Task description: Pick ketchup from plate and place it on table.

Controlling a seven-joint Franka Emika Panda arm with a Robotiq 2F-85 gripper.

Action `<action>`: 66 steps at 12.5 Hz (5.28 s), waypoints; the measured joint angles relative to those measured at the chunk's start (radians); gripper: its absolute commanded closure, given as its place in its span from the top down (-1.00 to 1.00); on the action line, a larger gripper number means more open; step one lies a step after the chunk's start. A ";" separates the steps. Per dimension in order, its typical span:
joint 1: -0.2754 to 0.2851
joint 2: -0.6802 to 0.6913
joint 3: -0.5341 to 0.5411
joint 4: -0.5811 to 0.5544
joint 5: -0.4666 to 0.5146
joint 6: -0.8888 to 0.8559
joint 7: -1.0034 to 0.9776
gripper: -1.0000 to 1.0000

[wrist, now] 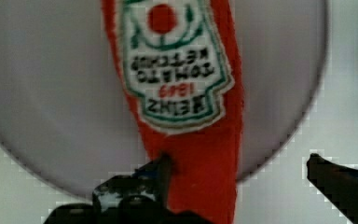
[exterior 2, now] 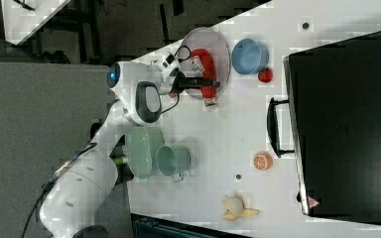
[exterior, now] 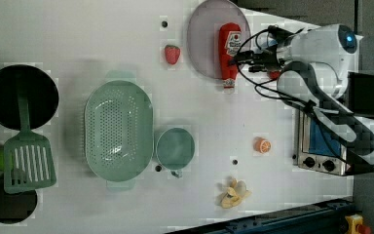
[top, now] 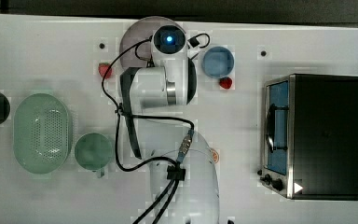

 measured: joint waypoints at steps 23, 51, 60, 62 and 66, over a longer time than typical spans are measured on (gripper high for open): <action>0.012 -0.320 0.005 0.068 -0.046 -0.412 0.060 0.20; -0.071 -0.630 -0.060 -0.659 0.063 0.051 0.320 1.00; -0.065 -0.773 -0.060 -0.067 0.082 -0.609 0.409 1.00; -0.064 -0.797 -0.063 -0.032 0.074 -0.718 0.409 1.00; -0.071 -0.789 -0.055 -0.021 0.078 -0.749 0.435 1.00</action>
